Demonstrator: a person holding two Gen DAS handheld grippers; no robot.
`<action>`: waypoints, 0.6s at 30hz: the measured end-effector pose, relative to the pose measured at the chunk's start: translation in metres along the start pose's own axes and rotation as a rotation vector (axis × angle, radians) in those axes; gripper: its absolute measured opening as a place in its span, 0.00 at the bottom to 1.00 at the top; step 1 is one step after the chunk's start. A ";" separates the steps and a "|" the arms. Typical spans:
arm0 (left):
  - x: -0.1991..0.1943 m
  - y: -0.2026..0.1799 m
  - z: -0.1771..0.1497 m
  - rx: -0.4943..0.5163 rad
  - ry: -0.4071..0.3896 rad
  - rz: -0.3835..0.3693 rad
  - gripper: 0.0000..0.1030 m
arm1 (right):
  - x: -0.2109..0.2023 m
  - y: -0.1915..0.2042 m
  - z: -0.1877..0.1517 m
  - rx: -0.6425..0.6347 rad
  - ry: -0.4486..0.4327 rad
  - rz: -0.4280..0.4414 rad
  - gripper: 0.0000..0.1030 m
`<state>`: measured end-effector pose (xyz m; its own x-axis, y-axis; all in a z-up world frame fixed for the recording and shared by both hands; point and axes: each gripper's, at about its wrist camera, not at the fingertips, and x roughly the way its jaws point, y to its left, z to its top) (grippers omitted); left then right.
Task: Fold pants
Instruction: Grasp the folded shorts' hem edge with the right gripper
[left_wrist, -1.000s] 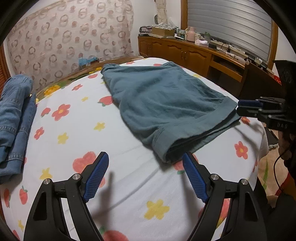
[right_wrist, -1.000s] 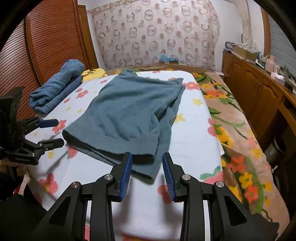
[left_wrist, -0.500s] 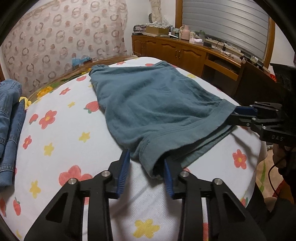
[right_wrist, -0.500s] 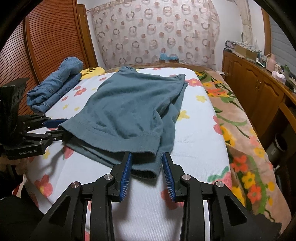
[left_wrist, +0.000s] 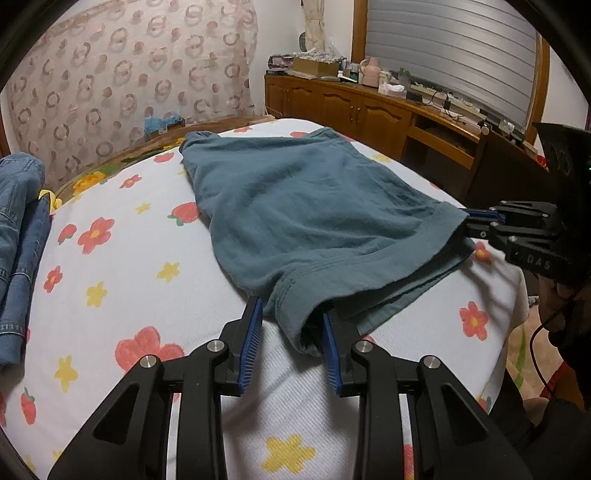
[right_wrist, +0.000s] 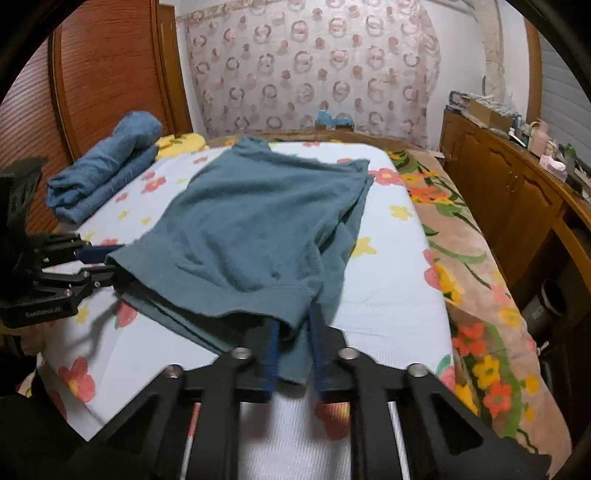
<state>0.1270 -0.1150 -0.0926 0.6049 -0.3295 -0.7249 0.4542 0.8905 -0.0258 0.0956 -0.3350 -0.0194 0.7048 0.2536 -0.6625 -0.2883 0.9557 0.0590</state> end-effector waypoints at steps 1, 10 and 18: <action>-0.001 0.000 0.000 0.000 -0.005 -0.003 0.28 | -0.004 -0.001 0.001 0.008 -0.009 0.014 0.08; -0.016 0.000 0.000 -0.001 -0.042 -0.011 0.14 | -0.031 0.010 -0.006 -0.014 -0.021 0.045 0.05; -0.010 0.009 -0.009 -0.017 -0.021 -0.013 0.13 | -0.019 0.005 -0.011 -0.004 0.031 0.014 0.06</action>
<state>0.1187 -0.1009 -0.0915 0.6128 -0.3476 -0.7097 0.4510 0.8913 -0.0471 0.0741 -0.3370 -0.0148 0.6804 0.2625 -0.6842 -0.3007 0.9514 0.0660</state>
